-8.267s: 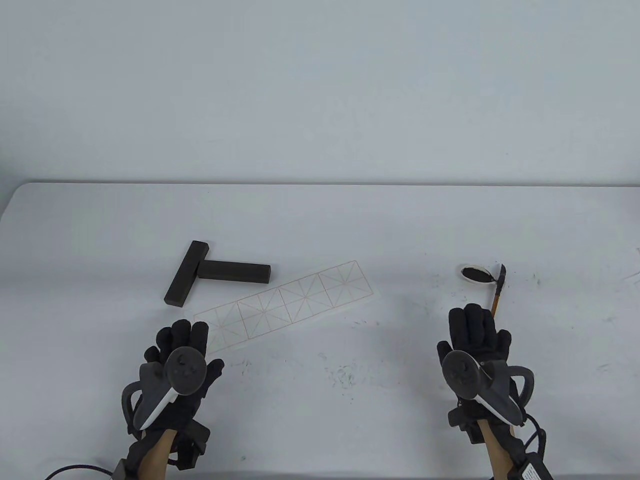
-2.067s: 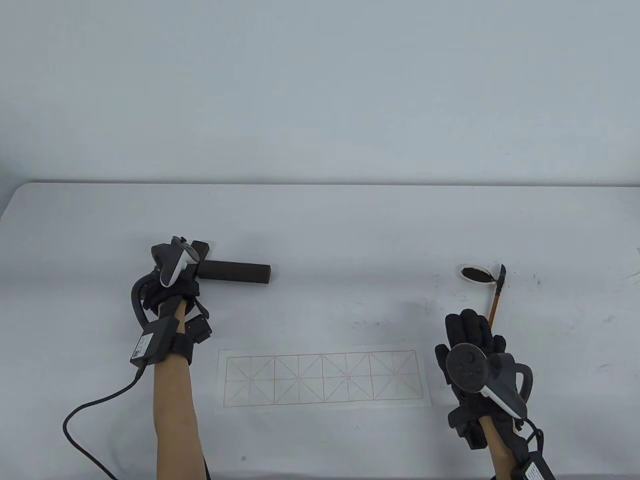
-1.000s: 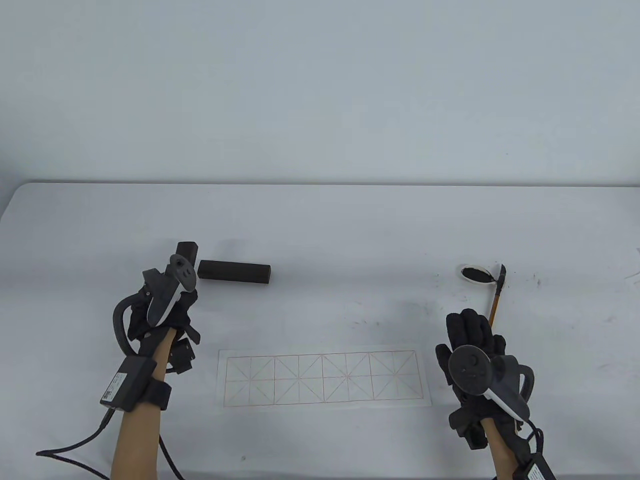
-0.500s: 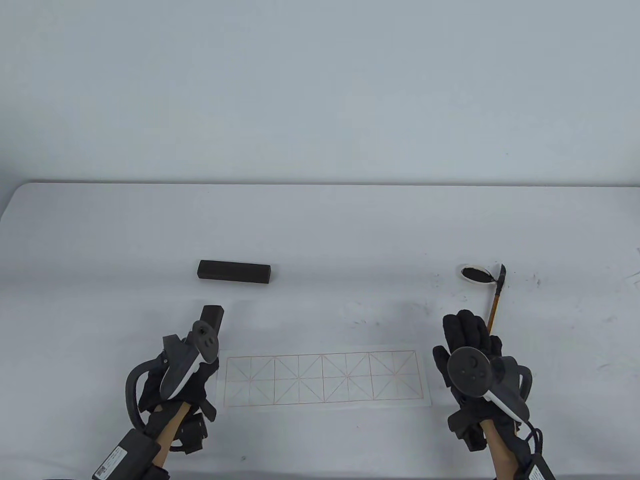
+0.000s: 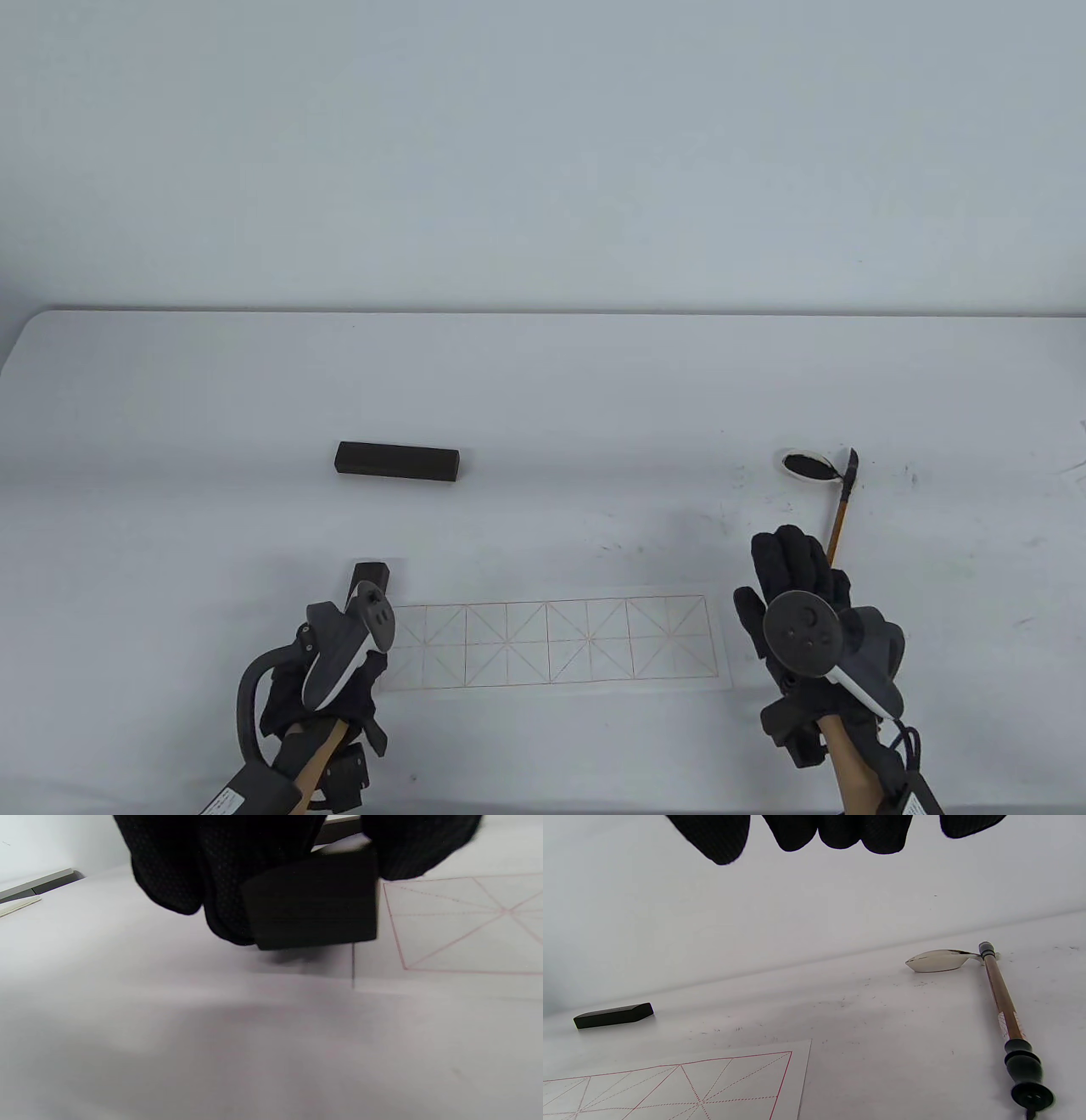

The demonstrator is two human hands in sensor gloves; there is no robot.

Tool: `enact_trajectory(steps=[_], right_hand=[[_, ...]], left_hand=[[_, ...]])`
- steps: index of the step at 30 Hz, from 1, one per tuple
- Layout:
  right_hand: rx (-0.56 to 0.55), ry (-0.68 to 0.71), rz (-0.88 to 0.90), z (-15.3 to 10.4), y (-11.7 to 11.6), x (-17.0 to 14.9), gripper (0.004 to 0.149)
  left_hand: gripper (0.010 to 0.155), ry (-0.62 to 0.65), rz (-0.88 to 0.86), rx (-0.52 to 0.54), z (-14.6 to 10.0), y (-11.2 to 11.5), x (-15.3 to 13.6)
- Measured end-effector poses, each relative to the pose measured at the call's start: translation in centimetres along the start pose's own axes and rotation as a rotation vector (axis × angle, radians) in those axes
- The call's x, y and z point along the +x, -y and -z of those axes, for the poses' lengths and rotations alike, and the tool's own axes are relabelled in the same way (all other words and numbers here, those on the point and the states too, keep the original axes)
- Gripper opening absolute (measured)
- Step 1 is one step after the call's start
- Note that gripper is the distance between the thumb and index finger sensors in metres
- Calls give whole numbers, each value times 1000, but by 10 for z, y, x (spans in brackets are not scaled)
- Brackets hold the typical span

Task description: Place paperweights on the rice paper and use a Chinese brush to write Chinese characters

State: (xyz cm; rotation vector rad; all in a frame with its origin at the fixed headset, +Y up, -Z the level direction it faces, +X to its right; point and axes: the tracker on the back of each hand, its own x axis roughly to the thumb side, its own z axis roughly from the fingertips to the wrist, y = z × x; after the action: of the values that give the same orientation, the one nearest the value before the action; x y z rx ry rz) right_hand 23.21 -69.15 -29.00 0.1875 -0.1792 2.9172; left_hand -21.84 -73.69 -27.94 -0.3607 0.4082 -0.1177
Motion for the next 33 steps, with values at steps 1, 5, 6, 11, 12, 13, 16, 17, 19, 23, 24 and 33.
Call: enact_trajectory(steps=[1, 5, 6, 11, 12, 13, 16, 17, 19, 23, 24, 33], right_hand=[[1, 0, 0, 0, 0, 0, 66], [6, -2, -1, 0, 0, 0, 66], [6, -2, 0, 0, 1, 0, 66], [14, -1, 1, -1, 1, 1, 67], [16, -1, 0, -1, 1, 1, 67], [17, 0, -1, -1, 0, 1, 67], [23, -1, -3, -1, 0, 1, 67], [24, -2, -2, -1, 0, 1, 67], [26, -3, 0, 0, 0, 1, 67], [27, -5, 2, 0, 1, 2, 67], [27, -6, 1, 0, 1, 2, 67], [42, -9, -6, 0, 1, 2, 67]], left_hand=[[78, 4, 3, -6, 0, 1, 1], [79, 4, 5, -33, -2, 5, 1], [79, 2, 9, -40, -2, 6, 1], [79, -1, 17, -68, -4, 11, 2], [79, -3, 21, -69, -4, 12, 3], [79, -4, 33, -63, -5, 12, 4], [80, -10, 52, -73, -5, 12, 6], [80, -12, 53, -76, -4, 12, 7], [80, -13, 51, -80, -4, 13, 6], [81, -13, 32, -89, -4, 13, 5], [81, -10, 29, -91, -3, 13, 5], [82, 2, 14, -122, 6, 9, 3]])
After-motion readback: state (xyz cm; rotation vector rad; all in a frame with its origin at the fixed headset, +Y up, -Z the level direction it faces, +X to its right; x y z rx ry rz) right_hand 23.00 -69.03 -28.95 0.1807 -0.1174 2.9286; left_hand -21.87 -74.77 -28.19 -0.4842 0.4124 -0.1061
